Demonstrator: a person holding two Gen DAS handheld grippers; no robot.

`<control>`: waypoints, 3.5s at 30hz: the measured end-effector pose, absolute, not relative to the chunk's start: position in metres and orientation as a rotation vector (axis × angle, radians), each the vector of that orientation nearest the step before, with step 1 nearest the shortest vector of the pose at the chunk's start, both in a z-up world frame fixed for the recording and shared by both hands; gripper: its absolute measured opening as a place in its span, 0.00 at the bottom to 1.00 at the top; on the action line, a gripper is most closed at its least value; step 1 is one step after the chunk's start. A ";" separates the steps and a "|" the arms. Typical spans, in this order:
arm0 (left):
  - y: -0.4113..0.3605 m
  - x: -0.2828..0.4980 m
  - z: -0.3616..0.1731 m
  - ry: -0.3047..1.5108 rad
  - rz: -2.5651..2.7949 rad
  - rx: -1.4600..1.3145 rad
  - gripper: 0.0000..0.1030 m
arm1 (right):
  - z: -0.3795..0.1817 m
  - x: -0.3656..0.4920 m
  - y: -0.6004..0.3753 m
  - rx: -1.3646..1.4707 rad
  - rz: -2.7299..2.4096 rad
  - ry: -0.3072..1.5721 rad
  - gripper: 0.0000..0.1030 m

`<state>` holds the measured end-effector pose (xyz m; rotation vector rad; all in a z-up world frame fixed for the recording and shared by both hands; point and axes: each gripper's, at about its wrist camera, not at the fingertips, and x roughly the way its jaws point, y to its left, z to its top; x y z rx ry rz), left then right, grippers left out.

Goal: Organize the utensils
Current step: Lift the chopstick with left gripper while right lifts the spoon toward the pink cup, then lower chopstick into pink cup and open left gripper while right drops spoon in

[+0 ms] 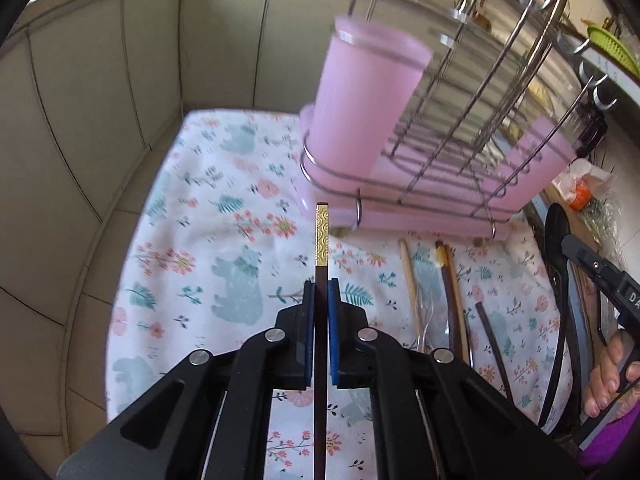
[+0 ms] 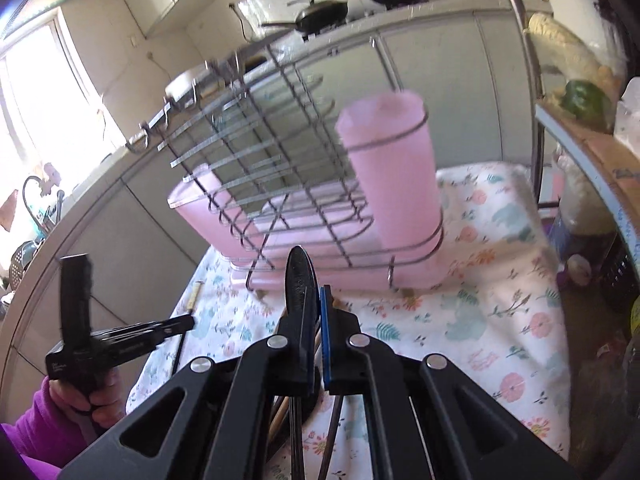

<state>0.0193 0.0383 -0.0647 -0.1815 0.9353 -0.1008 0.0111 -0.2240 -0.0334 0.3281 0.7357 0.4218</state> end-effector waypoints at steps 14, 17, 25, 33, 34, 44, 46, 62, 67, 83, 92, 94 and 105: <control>0.051 -0.012 0.015 0.666 -0.042 -0.228 0.05 | 0.013 0.009 -0.253 0.355 0.407 0.555 0.02; 0.050 -0.014 0.029 0.633 -0.048 -0.230 0.05 | 0.026 0.011 -0.259 0.349 0.396 0.518 0.02; 0.047 -0.015 0.071 0.512 -0.069 -0.241 0.05 | 0.059 0.026 -0.278 0.356 0.341 0.426 0.02; 0.051 -0.011 0.111 0.384 -0.092 -0.263 0.05 | 0.103 0.046 -0.289 0.337 0.261 0.258 0.02; 0.052 -0.010 0.114 0.374 -0.095 -0.269 0.05 | 0.106 0.050 -0.289 0.335 0.248 0.238 0.02; 0.066 0.010 0.157 0.217 -0.111 -0.333 0.05 | 0.122 0.079 -0.277 0.328 0.155 0.025 0.02; 0.065 0.015 0.163 0.189 -0.109 -0.333 0.05 | 0.123 0.086 -0.275 0.317 0.135 0.005 0.02; 0.046 0.083 0.137 0.167 -0.029 -0.261 0.05 | 0.068 0.117 -0.274 0.332 0.111 0.117 0.02; 0.047 0.091 0.105 0.283 -0.051 -0.268 0.05 | 0.046 0.118 -0.275 0.355 0.131 0.240 0.02; 0.058 0.104 0.052 0.483 -0.042 -0.375 0.21 | 0.026 0.108 -0.269 0.347 0.159 0.437 0.07; 0.074 0.091 0.062 0.471 -0.025 -0.432 0.29 | 0.036 0.092 -0.275 0.346 0.149 0.410 0.35; 0.076 0.086 0.065 0.460 -0.020 -0.440 0.29 | 0.039 0.087 -0.276 0.343 0.145 0.405 0.35; 0.065 0.046 0.052 0.536 -0.055 -0.402 0.29 | 0.027 0.046 -0.261 0.271 0.196 0.497 0.35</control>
